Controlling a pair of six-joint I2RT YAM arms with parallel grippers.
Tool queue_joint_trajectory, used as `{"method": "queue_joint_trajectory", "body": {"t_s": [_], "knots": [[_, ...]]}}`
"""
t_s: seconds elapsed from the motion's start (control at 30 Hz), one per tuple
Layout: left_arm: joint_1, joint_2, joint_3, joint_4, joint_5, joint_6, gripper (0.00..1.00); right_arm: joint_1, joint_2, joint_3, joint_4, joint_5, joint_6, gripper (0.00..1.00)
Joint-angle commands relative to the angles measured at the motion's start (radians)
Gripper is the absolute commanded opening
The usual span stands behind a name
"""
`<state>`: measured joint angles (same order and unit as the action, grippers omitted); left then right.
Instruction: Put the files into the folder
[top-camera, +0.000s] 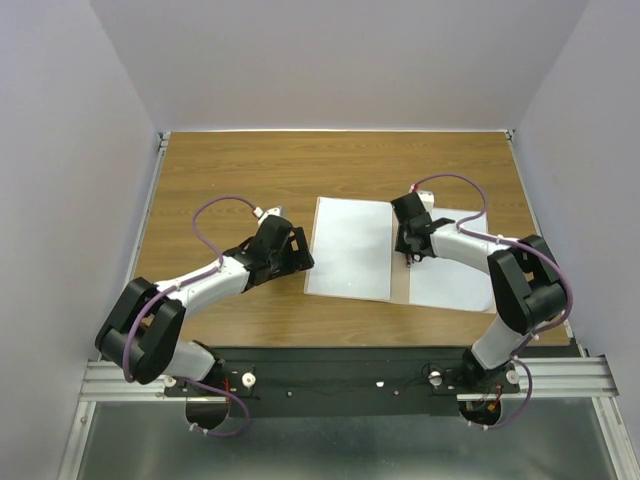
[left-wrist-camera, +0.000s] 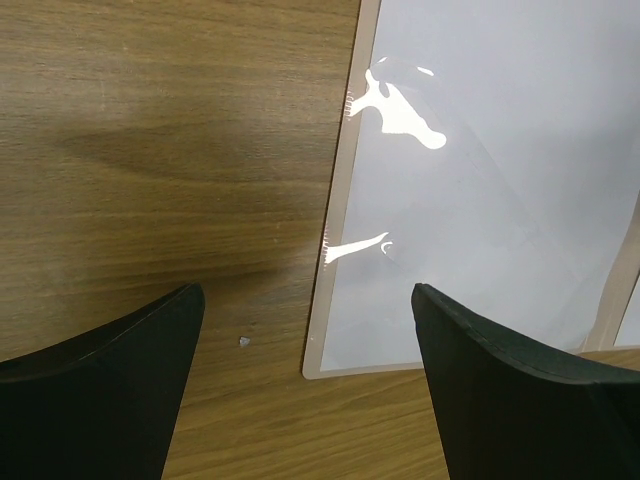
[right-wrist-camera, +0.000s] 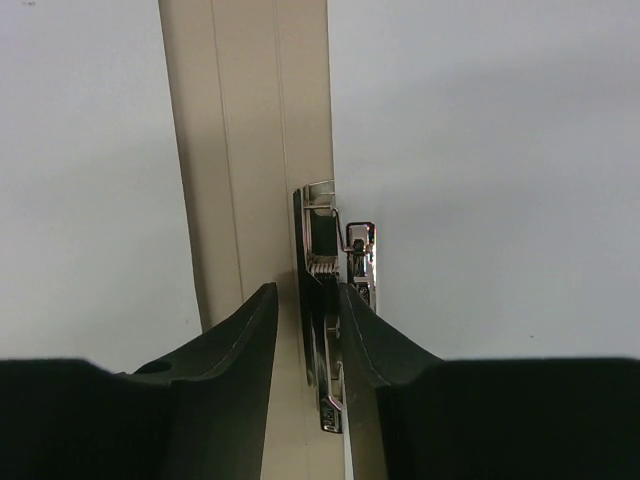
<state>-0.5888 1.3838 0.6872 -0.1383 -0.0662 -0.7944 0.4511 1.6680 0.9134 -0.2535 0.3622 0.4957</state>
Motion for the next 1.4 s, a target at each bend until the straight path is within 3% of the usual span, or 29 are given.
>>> {"method": "queue_joint_trajectory", "body": {"t_s": [0.0, 0.1, 0.37, 0.63, 0.8, 1.1, 1.2, 1.37], "knots": [[0.004, -0.022, -0.005, -0.001, -0.027, -0.003, 0.95, 0.011, 0.044, 0.013, -0.050, 0.066, 0.024, 0.25], [0.006, -0.022, -0.003, -0.003, -0.024, -0.003, 0.94, 0.017, 0.059, 0.024, -0.053, 0.072, 0.026, 0.01], [0.029, -0.074, -0.021, 0.026, -0.027, 0.003, 0.98, 0.023, -0.072, 0.117, -0.056, 0.070, -0.017, 0.01], [0.093, -0.196, -0.087, 0.108, 0.062, 0.046, 0.98, 0.023, -0.215, 0.154, -0.059, 0.052, -0.049, 0.01], [0.187, -0.278, -0.168, 0.239, 0.279, 0.099, 0.98, 0.023, -0.281, 0.170, -0.059, -0.014, -0.059, 0.01], [0.273, -0.368, -0.231, 0.394, 0.515, 0.166, 0.98, 0.014, -0.369, 0.185, -0.061, -0.175, -0.091, 0.01], [0.277, -0.385, -0.265, 0.500, 0.574, 0.109, 0.98, 0.008, -0.375, 0.183, -0.059, -0.225, -0.082, 0.01], [0.280, -0.373, -0.250, 0.467, 0.542, 0.118, 0.98, 0.005, -0.382, 0.202, -0.059, -0.284, -0.068, 0.01]]}}
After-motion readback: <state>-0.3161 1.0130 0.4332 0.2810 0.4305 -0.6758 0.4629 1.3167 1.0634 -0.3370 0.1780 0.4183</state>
